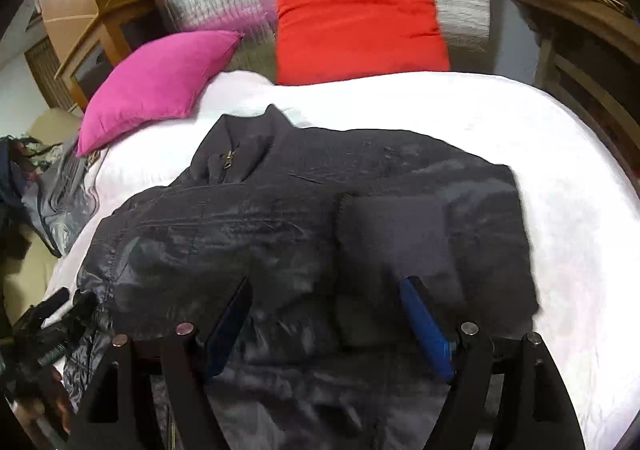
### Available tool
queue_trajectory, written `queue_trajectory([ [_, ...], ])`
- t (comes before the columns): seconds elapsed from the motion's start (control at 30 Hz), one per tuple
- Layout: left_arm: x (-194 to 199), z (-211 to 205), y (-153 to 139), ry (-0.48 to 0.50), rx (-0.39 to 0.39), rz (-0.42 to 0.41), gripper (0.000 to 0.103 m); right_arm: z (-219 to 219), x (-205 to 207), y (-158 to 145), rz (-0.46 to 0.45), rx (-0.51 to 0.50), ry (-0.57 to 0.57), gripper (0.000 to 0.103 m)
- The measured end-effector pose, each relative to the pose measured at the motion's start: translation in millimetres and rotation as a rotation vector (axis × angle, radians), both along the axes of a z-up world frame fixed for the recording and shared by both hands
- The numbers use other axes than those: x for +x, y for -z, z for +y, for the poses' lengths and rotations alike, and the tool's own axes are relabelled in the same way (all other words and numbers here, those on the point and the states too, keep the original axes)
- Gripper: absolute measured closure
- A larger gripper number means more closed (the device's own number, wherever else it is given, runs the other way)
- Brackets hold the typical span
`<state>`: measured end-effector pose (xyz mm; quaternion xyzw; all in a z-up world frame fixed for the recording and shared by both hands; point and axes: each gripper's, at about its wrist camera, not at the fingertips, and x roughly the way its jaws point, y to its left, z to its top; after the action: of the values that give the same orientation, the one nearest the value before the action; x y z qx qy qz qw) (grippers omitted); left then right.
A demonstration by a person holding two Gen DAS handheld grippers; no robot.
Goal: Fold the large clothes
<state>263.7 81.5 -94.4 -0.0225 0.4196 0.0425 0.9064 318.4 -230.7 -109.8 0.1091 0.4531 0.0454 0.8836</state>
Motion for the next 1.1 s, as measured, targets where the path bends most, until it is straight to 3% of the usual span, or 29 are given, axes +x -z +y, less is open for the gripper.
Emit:
queue_trajectory([
  [0.07,2.3,2.8,3.7,-0.006,-0.033,0.036,0.015,-3.4,7.9,11.3,0.046,0.019,-0.006,0.022],
  [0.13,9.5,-4.4,13.9,0.018,0.008,0.079,0.015,-5.0,15.9,24.2,0.097,-0.004,0.000,0.022],
  [0.2,18.9,-12.9,34.3,0.039,0.075,0.173,0.015,3.2,15.2,19.2,0.082,-0.060,-0.020,0.022],
  [0.23,19.6,-14.9,37.5,0.045,0.089,0.174,0.015,6.2,12.3,13.2,0.070,-0.069,-0.029,0.022],
  [0.37,10.5,-13.2,25.8,0.029,0.066,0.108,0.015,5.4,3.0,-6.8,-0.001,-0.038,-0.032,0.022],
  [0.5,9.5,-9.7,15.1,0.005,0.023,0.036,0.015,7.1,17.8,2.6,0.009,-0.042,-0.043,0.022],
  [0.6,26.6,-17.3,32.2,0.024,0.052,0.091,0.015,1.1,32.8,29.9,0.064,-0.039,-0.024,0.022],
  [0.73,31.9,-17.1,35.5,0.023,0.073,0.079,0.009,2.2,30.0,24.8,0.039,-0.048,-0.025,0.022],
  [0.87,21.7,-10.2,19.1,0.016,-0.004,0.025,0.009,2.6,28.2,4.7,-0.029,0.005,-0.012,0.021],
  [0.93,13.5,-10.0,11.8,0.022,-0.037,0.000,0.009,7.3,38.1,10.7,0.001,-0.013,-0.019,0.020],
  [1.0,4.1,-12.8,3.6,0.029,-0.062,-0.019,0.009,9.5,50.7,35.3,0.087,-0.055,-0.013,0.019],
  [1.1,-11.2,-14.9,-9.8,0.041,-0.082,-0.048,0.009,10.9,38.6,25.3,0.033,-0.052,0.018,0.019],
])
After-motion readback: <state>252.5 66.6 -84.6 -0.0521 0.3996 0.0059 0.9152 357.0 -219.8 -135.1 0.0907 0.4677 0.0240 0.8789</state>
